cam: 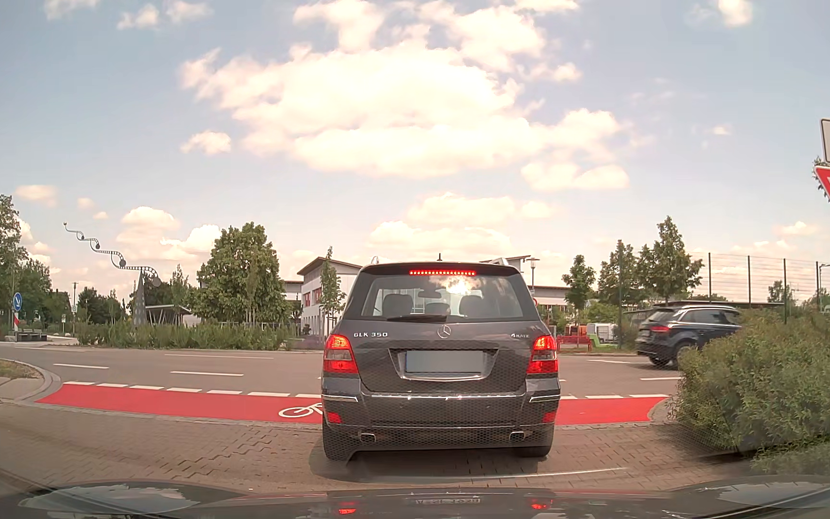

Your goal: Follow the waypoints while adhering to traffic rules and regulations

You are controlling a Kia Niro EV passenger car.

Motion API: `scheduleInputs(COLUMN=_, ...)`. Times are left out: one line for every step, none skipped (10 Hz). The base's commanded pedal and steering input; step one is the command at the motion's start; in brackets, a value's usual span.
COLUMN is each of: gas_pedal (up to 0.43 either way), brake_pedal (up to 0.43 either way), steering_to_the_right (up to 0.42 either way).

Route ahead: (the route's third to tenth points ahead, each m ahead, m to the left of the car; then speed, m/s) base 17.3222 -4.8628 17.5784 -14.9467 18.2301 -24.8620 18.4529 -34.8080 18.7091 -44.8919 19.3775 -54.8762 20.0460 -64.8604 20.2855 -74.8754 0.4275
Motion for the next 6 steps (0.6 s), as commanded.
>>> scheduleInputs(gas_pedal=0.000, brake_pedal=0.140, steering_to_the_right=-0.009)
scheduleInputs(gas_pedal=0.000, brake_pedal=0.146, steering_to_the_right=-0.009)
scheduleInputs(gas_pedal=0.000, brake_pedal=0.152, steering_to_the_right=-0.009)
scheduleInputs(gas_pedal=0.000, brake_pedal=0.159, steering_to_the_right=-0.009)
scheduleInputs(gas_pedal=0.000, brake_pedal=0.159, steering_to_the_right=-0.009)
scheduleInputs(gas_pedal=0.000, brake_pedal=0.159, steering_to_the_right=-0.009)
